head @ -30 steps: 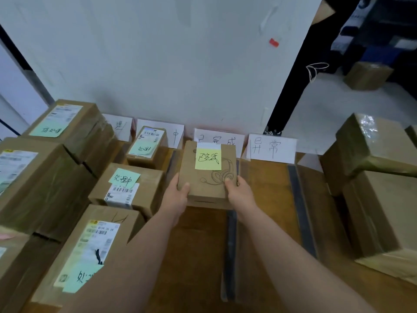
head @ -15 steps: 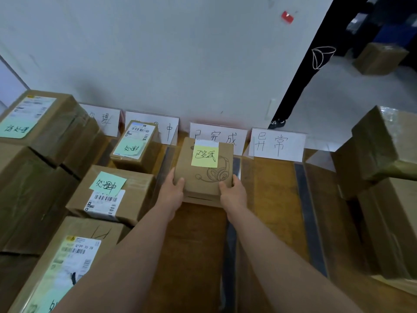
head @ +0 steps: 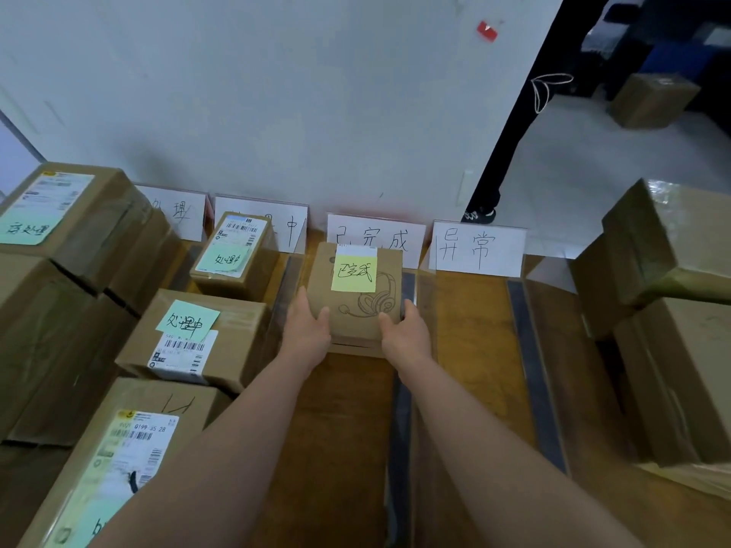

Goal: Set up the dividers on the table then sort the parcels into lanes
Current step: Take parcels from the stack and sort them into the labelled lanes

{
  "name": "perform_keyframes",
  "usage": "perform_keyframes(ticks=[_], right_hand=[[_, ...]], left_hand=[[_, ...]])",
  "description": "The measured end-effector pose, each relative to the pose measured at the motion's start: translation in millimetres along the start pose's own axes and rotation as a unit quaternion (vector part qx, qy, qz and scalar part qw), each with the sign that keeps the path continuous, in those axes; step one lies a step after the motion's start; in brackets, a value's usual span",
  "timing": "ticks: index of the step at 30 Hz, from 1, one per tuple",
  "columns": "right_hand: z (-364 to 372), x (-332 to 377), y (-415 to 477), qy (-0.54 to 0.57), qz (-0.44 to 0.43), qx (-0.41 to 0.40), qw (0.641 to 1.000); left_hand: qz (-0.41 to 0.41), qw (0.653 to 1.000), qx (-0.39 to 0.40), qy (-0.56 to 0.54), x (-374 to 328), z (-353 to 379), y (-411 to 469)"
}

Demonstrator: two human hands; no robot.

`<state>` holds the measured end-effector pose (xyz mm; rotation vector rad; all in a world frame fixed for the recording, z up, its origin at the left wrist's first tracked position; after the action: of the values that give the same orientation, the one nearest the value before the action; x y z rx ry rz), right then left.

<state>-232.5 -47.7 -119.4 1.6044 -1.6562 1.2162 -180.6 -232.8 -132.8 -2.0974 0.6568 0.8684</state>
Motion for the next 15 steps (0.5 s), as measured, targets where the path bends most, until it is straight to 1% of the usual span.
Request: perform_keyframes(ticks=[4,7,12,15], right_hand=[[-25.2,42.8,-25.6,-0.044,-0.089,-0.001,0.995],[-49.0,69.7,-50.2,-0.066,-0.15,-0.022,0.986],[-99.7,87.4,-92.7,-0.122,-0.195,-0.062,0.971],[-140.8,83.5,-117.6,-0.143,-0.198,-0.096,0.965]], left_hand=[[0.131,0.987,-0.023,0.092,-41.2,-10.0,-34.3],[0.191,0.97,-0.053,0.143,-66.0,-24.7,-70.3],[0.268,0.939,-0.082,0.199,-104.0,-37.5,-132.7],[0.325,0.913,-0.098,0.227,-127.2,-31.8,-171.9]])
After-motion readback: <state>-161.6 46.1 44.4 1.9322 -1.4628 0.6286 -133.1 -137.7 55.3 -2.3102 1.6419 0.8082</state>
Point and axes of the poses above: each hand's wrist, its own y-axis towards the middle knuckle, its own z-axis out of the palm, x = y × z, the point moved 10 cm from there along y, towards the middle knuckle, and after that the axes turned 10 degrees about -z, right-handed, at the moved point
